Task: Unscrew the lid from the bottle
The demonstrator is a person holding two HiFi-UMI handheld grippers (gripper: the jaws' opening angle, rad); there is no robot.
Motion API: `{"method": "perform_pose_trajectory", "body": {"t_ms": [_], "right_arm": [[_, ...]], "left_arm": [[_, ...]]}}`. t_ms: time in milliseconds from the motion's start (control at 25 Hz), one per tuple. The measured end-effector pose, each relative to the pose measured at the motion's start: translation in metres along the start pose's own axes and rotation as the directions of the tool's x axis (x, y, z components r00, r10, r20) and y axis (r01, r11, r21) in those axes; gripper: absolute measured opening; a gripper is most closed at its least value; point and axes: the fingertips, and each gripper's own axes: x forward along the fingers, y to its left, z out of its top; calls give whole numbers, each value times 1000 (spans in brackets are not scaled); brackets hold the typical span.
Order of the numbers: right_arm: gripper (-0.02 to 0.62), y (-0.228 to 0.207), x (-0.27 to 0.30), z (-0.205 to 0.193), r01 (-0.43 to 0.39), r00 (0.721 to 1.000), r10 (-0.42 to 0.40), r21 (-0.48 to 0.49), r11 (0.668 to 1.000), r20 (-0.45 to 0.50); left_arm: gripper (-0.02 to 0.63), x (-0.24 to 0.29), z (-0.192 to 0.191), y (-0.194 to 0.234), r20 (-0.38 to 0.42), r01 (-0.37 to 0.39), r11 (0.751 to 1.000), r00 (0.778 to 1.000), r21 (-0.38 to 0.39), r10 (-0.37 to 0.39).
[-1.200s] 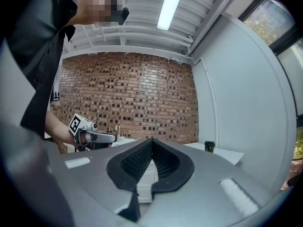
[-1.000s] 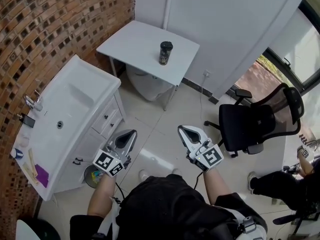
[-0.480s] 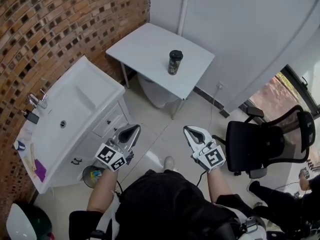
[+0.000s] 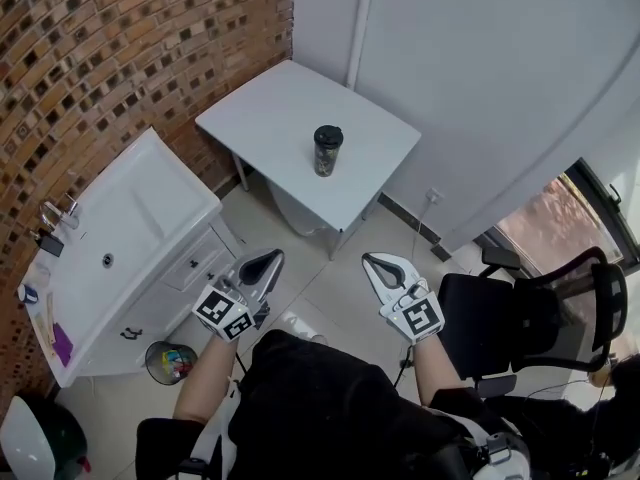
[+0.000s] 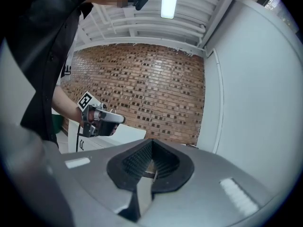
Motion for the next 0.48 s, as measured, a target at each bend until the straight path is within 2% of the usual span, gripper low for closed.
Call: {"method": "perform_pose_trajectory", "body": {"t_ms": [200,360,480], "right_arm": [[5,-37,11,-7,36,999,-38,83,996,19],[3,-59,39,-4,38,997,-48,162,986,56],[4,-81,61,-9,61,996,-72,181,982,53]], "left_arm": [[2,23,-3,9,-29,32,999,999,18,-31],[2,40,1,37,-41,33,999,999,4,-33],[2,58,-12,62,-44,55,998,998,-3,-55]]}}
